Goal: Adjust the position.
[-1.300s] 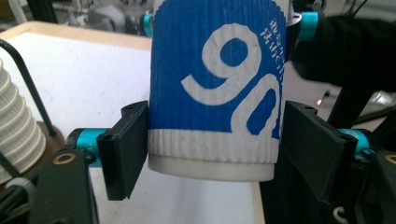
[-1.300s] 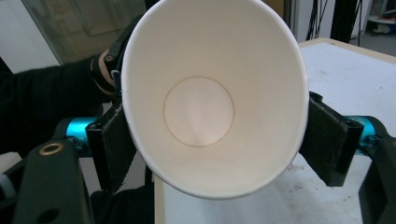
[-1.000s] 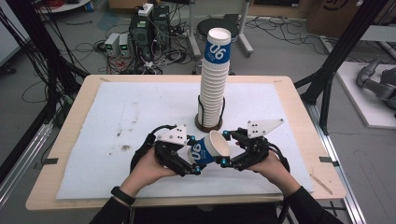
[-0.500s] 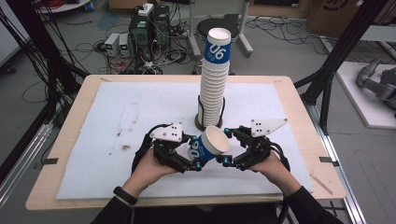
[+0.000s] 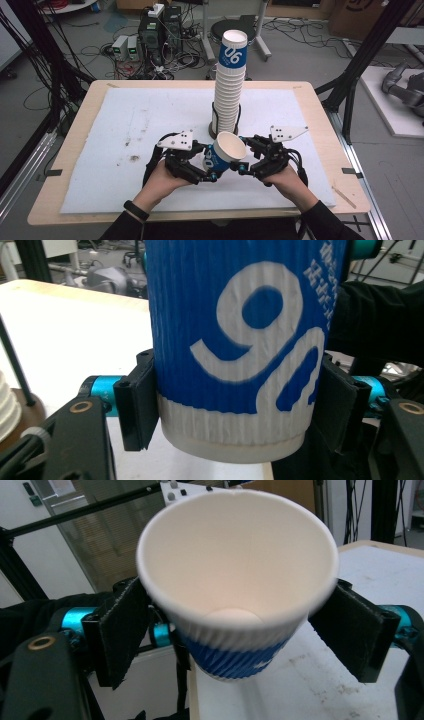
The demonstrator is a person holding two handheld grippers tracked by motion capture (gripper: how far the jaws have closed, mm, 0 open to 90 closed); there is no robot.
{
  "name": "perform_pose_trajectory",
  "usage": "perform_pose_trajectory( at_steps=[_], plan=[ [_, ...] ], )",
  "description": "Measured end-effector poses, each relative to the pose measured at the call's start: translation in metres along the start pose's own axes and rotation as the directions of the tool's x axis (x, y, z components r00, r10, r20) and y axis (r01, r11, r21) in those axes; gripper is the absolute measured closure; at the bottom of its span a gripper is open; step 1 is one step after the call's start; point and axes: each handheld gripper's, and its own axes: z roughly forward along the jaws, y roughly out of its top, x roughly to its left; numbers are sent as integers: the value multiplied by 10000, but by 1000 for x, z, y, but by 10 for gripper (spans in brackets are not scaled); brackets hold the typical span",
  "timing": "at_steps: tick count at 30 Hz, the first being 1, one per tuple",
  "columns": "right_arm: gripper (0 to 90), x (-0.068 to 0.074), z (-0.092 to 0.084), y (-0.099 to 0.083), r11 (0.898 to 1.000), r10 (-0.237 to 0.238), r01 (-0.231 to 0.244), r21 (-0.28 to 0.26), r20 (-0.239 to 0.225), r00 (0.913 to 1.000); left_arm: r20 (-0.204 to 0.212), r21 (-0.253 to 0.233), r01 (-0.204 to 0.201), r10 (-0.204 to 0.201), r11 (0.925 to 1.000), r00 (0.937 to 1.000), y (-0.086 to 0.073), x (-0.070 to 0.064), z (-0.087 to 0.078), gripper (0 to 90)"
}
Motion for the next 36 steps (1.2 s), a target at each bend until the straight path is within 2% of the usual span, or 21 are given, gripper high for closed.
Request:
perform_pose_trajectory(
  at_steps=[2, 8, 11, 16, 18, 20, 23, 25, 26, 31, 36],
  plan=[
    [168, 0, 1, 0, 10000, -72, 72, 36, 80, 9999, 36, 14, -38, 37, 10000, 10000, 0, -2, 3, 298],
    [146, 3, 1, 0, 9994, -130, 129, -323, -47, 9999, 211, -94, -15, 17, 10000, 9998, 0, -4, 8, 298],
    [188, 3, 2, 0, 9991, -146, 140, -397, -149, 9998, 263, -106, 104, -101, 9999, 9996, -1, -3, 10, 298],
    [212, 4, 2, 0, 9987, -319, 317, -388, -42, 9995, 181, -80, 157, -155, 9998, 9997, -2, -4, 10, 296],
    [213, 3, 1, 1, 9989, -338, 336, -320, -52, 9994, 26, 157, 119, -120, 9998, 9999, -1, -4, 10, 285],
    [223, 4, 1, 1, 9988, -468, 471, -147, 176, 9987, -352, 584, 105, -85, 9982, 9993, 0, -5, 11, 240],
    [224, 4, 0, 4, 9985, -502, 486, 265, 637, 9967, -407, 846, 86, -52, 9964, 9992, 0, -5, 12, 227],
    [225, 4, 0, 5, 9970, -594, 559, 542, 649, 9961, -552, 1040, 53, 5, 9946, 9985, 0, -6, 14, 225],
    [227, 5, 1, 5, 9958, -689, 636, 661, 804, 9944, -592, 1133, 28, 39, 9936, 9982, 0, -6, 14, 220],
    [229, 8, 5, 6, 9877, -1004, 887, 1285, 875, 9911, -619, 1251, 63, 15, 9921, 9981, -1, -7, 18, 215],
    [228, 13, 9, 7, 9838, -1191, 1064, 1444, 827, 9894, -620, 1300, 32, 49, 9915, 9981, -4, -7, 22, 217]
  ],
)
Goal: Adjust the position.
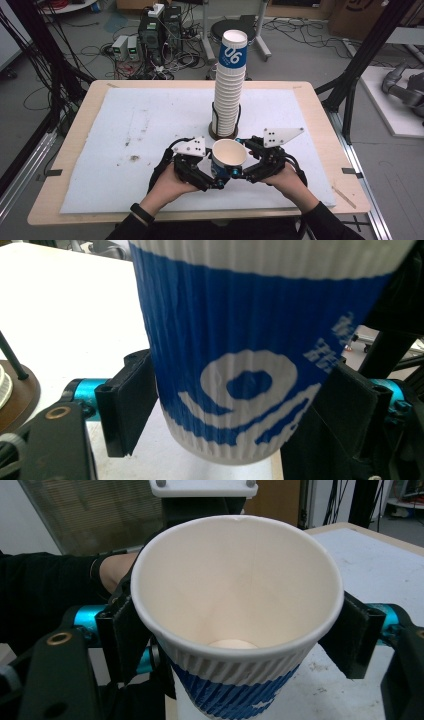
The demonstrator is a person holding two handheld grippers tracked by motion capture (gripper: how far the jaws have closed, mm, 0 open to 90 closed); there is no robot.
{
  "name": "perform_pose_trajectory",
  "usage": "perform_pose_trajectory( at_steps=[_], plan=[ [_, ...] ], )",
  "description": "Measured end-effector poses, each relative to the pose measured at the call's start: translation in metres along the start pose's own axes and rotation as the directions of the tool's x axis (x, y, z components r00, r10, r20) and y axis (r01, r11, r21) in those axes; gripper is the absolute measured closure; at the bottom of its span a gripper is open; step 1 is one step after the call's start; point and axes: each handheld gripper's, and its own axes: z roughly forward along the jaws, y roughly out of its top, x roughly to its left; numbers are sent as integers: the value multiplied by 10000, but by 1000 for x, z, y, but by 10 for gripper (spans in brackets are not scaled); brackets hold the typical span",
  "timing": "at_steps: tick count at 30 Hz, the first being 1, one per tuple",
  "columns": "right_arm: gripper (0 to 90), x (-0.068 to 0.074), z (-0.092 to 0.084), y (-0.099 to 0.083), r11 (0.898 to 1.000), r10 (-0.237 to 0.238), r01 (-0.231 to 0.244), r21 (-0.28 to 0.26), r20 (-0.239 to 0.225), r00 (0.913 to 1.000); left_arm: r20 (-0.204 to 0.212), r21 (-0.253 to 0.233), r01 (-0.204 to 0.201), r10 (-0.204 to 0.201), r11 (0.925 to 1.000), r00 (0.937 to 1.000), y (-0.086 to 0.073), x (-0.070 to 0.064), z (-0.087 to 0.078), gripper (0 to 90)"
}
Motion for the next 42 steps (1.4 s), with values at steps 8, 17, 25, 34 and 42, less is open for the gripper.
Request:
perform_pose_trajectory(
  at_steps=[8, 17, 25, 34, 42],
  plan=[
    [192, 4, 3, 1, 9999, -132, 133, -61, 140, 9998, 397, -734, 30, -1, 9973, 9992, -5, 1, 3, 293],
    [187, 3, 3, -1, 9961, 142, -162, -864, -236, 9996, 462, -1199, -14, 70, 9928, 9989, -4, 0, 3, 294],
    [206, 1, 2, -2, 9940, 131, -163, -1079, -301, 9995, 430, -1224, 98, -46, 9924, 9991, -4, 0, 2, 290],
    [208, 1, 3, -4, 9932, 169, -193, -1149, -221, 9996, 180, -1658, 445, -421, 9851, 9990, 0, -2, -1, 172],
    [209, 5, 8, -6, 9916, 160, -199, -1281, -313, 9994, 356, -2067, 561, -498, 9768, 9981, 2, -4, -1, 172]
  ],
)
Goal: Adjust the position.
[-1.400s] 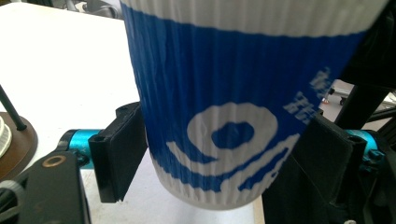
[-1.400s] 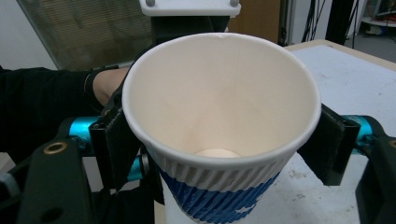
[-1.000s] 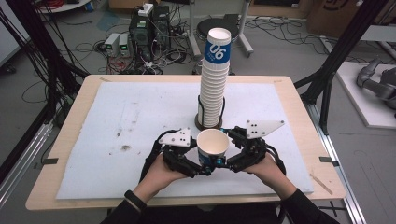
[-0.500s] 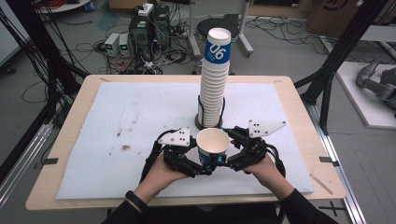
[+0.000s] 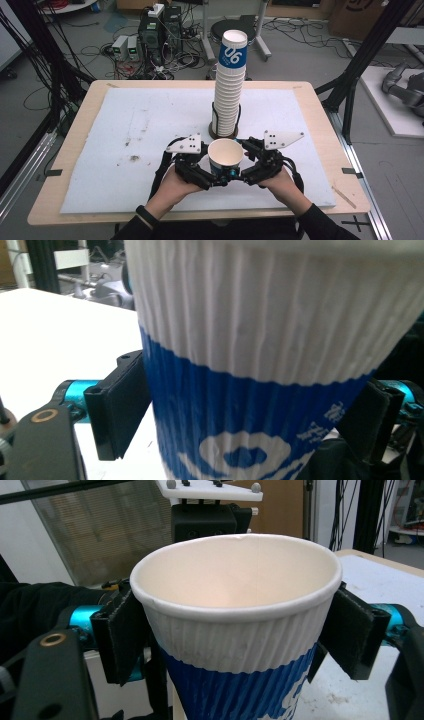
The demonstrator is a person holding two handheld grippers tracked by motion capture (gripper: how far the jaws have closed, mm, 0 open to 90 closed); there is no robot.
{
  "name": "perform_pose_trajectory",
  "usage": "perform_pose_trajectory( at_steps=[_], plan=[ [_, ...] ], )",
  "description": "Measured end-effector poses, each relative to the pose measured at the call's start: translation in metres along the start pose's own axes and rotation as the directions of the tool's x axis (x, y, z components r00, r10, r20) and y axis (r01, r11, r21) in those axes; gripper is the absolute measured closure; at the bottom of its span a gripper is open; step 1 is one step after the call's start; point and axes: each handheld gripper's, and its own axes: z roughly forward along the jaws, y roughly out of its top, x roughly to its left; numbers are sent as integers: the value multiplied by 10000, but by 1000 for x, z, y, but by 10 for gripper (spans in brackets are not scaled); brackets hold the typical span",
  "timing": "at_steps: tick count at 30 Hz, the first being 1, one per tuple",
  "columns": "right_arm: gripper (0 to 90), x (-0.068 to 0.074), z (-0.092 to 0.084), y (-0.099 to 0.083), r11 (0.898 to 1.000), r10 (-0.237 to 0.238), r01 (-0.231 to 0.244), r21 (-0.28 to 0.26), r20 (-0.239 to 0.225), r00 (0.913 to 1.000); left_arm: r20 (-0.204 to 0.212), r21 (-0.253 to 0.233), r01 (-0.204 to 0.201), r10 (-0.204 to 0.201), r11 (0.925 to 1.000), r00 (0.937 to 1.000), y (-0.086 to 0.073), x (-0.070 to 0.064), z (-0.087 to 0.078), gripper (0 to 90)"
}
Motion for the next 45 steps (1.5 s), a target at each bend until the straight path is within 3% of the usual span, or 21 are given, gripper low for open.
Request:
perform_pose_trajectory(
  at_steps=[4, 8, 31, 37, 45],
  plan=[
    [209, 1, 1, 0, 10000, 28, -28, 3, 6, 10000, 45, -149, 50, -49, 9999, 10000, 0, 0, -1, 176],
    [209, 1, 1, -1, 9999, 95, -94, -80, 56, 9999, 168, -186, -23, 26, 9998, 9999, 0, 0, -1, 240],
    [189, -6, -10, 2, 10000, -33, 33, -35, -150, 9999, -114, -258, -187, 184, 9995, 9998, 4, 3, -14, 246],
    [189, -10, -16, -1, 9998, -118, 118, -162, -6, 9999, -293, -414, -228, 216, 9989, 9993, 8, 4, -21, 247],
    [189, -15, -17, -11, 9995, -264, 259, 152, 335, 9991, -382, -603, -269, 246, 9978, 9990, 12, 4, -26, 247]
  ],
)
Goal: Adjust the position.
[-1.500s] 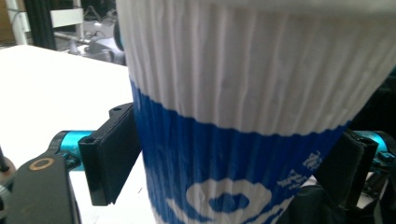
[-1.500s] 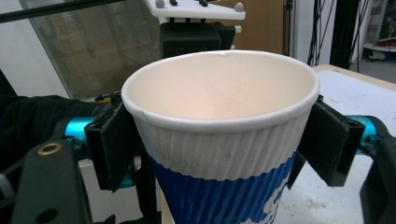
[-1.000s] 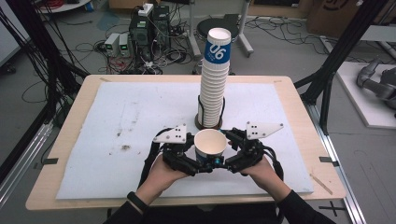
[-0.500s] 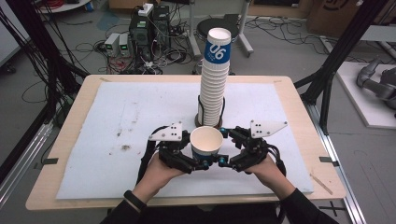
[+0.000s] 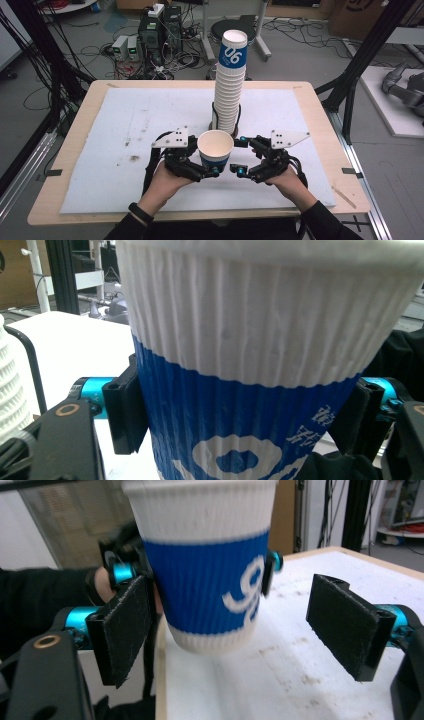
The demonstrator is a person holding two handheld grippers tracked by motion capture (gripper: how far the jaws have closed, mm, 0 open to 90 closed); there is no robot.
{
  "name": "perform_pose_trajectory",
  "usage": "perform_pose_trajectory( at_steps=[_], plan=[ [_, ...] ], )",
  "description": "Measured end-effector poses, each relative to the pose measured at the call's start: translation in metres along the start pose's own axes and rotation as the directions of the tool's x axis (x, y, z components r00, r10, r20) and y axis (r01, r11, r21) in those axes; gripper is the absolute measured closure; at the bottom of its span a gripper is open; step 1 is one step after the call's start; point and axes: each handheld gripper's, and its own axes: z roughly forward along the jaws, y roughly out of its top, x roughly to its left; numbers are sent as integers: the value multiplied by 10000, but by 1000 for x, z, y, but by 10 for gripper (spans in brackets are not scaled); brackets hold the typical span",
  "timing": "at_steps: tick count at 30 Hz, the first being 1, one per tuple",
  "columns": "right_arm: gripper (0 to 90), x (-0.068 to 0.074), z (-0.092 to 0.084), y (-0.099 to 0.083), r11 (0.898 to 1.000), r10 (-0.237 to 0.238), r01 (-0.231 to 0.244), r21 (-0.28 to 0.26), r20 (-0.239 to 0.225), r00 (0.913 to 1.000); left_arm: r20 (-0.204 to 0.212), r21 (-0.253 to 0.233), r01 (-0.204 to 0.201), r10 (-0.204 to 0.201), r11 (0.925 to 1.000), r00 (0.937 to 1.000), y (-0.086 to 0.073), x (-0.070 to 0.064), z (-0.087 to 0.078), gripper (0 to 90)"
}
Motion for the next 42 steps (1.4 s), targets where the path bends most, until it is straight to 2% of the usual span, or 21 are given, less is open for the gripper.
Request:
perform_pose_trajectory(
  at_steps=[7, 14, 26, 29, 32, 35, 42],
  plan=[
    [190, 2, 11, -9, 9992, -38, 40, 387, -60, 10000, -72, -299, 123, -125, 9995, 9999, 2, -1, -2, 248],
    [189, 7, 22, -14, 9976, -130, 136, 685, -94, 9999, 21, -343, 160, -160, 9993, 9999, 2, -2, 0, 248],
    [193, 14, 35, -18, 9981, 98, -79, 615, -301, 9995, 173, -256, 79, -75, 9996, 9998, 0, -8, 10, 249],
    [255, 14, 36, -19, 9978, 93, -70, 655, -348, 9994, 190, -259, 88, -83, 9996, 9998, 0, -8, 11, 250],
    [263, 14, 36, -19, 9980, 238, -217, 592, -356, 9991, 192, -232, 92, -87, 9997, 9998, -1, -9, 12, 249],
    [297, 13, 35, -19, 9980, 199, -181, 606, -297, 9994, 187, -230, 26, -22, 9997, 9998, -1, -9, 12, 249],
    [307, 12, 35, -20, 9973, 234, -205, 709, -406, 9989, 205, -172, -2, 5, 9999, 9998, -1, -9, 13, 246]
  ],
)
